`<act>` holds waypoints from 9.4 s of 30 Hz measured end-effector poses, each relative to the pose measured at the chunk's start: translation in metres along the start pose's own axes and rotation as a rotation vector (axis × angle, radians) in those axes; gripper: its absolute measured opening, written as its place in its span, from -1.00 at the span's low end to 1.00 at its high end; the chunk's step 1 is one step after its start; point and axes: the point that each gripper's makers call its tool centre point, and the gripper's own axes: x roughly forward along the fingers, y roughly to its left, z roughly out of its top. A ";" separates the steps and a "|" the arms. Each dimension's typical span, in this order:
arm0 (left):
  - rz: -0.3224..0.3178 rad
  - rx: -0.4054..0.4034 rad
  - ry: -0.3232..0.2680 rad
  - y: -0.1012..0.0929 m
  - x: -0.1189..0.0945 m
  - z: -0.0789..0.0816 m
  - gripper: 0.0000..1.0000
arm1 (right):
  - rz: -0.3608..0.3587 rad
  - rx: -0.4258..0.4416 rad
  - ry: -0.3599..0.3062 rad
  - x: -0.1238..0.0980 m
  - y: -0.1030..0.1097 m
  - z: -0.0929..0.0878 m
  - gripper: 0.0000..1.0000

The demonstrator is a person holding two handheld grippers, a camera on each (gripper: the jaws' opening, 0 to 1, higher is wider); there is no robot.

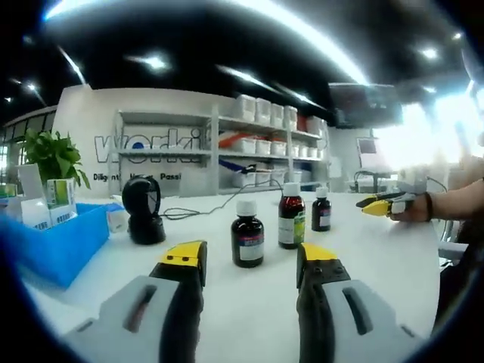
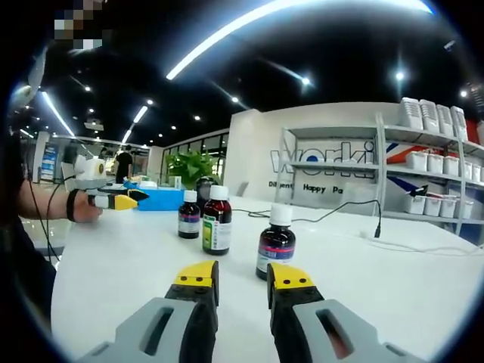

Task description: Rotate the medicine bottle to make it face forward pick up the medicine bottle inspect the drug traceability code place the medicine on the table

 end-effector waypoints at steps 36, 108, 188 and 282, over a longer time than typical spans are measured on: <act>0.007 -0.002 -0.016 -0.003 -0.002 0.002 -0.31 | -0.042 -0.021 0.047 0.002 -0.006 -0.009 -0.59; 0.015 0.022 -0.017 -0.002 -0.003 0.001 -0.30 | -0.614 0.056 0.115 0.072 -0.048 0.002 -0.32; 0.015 0.031 0.012 -0.001 -0.001 -0.005 -0.30 | -0.096 0.109 -0.107 0.099 -0.057 0.130 -0.44; 0.006 0.000 0.021 -0.001 0.000 -0.008 -0.31 | 0.390 0.051 0.099 0.319 0.057 0.124 -0.44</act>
